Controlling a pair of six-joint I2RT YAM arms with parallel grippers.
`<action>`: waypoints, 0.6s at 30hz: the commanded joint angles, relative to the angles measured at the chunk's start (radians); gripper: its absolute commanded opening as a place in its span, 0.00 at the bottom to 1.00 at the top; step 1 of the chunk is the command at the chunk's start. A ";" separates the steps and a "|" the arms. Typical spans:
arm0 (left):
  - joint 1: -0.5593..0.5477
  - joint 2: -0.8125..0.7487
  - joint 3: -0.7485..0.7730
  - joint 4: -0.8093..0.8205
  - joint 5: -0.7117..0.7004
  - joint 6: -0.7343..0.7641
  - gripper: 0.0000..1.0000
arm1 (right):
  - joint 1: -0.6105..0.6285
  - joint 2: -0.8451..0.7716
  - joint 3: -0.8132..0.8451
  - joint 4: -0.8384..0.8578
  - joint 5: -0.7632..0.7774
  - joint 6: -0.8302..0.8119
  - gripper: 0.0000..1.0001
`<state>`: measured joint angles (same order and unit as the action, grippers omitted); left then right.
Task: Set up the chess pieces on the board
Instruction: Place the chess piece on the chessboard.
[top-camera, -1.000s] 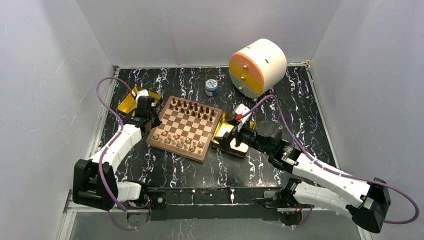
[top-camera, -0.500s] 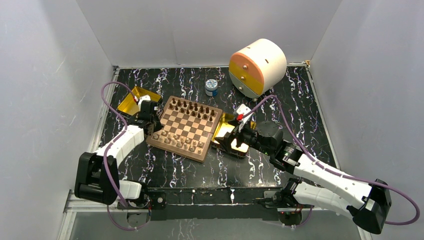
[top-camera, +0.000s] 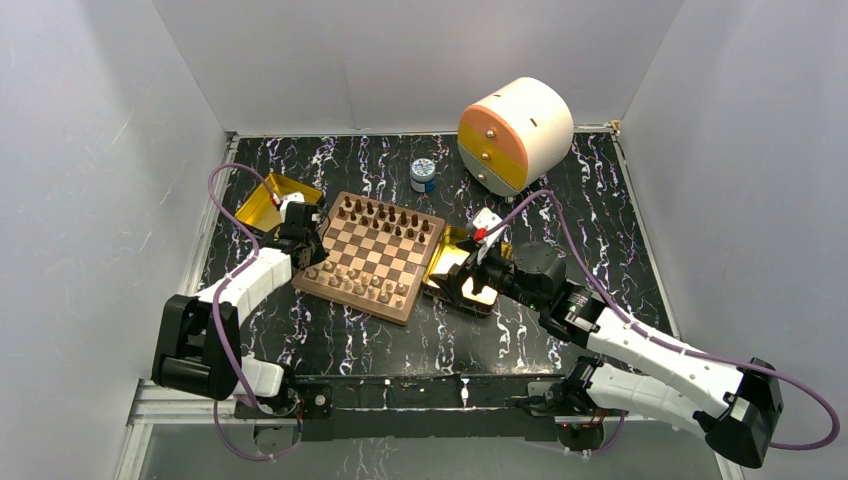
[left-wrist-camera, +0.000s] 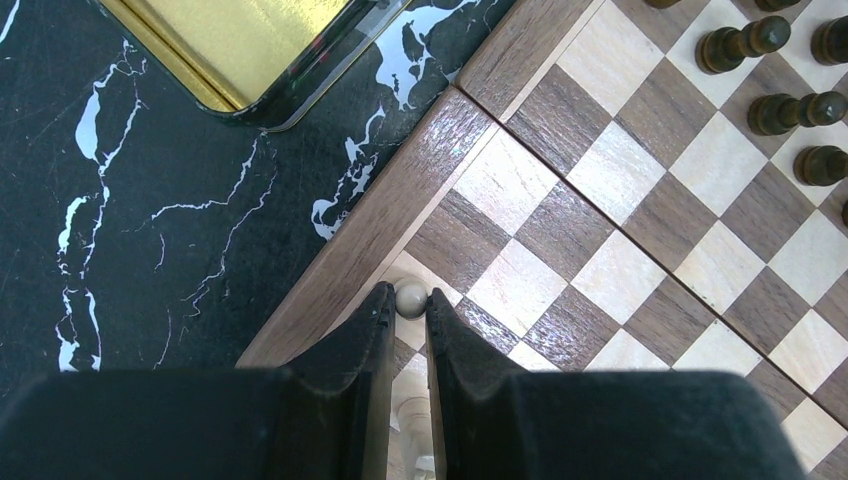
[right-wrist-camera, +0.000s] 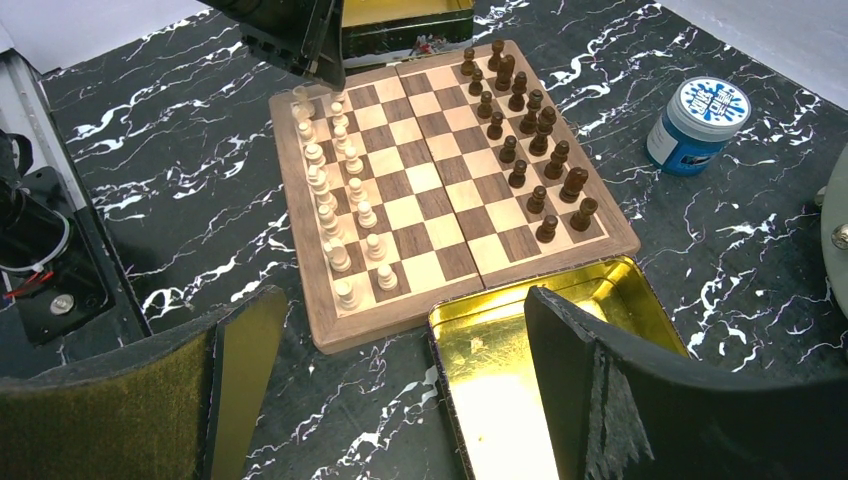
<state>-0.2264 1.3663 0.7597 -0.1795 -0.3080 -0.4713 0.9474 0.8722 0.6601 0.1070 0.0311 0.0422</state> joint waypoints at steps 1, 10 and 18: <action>-0.008 0.001 -0.006 -0.002 -0.036 0.009 0.05 | 0.000 -0.012 0.041 0.049 0.021 0.001 0.99; -0.011 0.006 0.008 -0.031 -0.049 0.011 0.07 | 0.001 -0.004 0.042 0.054 0.022 0.002 0.99; -0.014 0.010 0.018 -0.043 -0.039 0.014 0.11 | 0.001 -0.005 0.039 0.054 0.018 0.002 0.99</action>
<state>-0.2340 1.3716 0.7597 -0.2012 -0.3256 -0.4641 0.9474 0.8722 0.6601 0.1070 0.0433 0.0418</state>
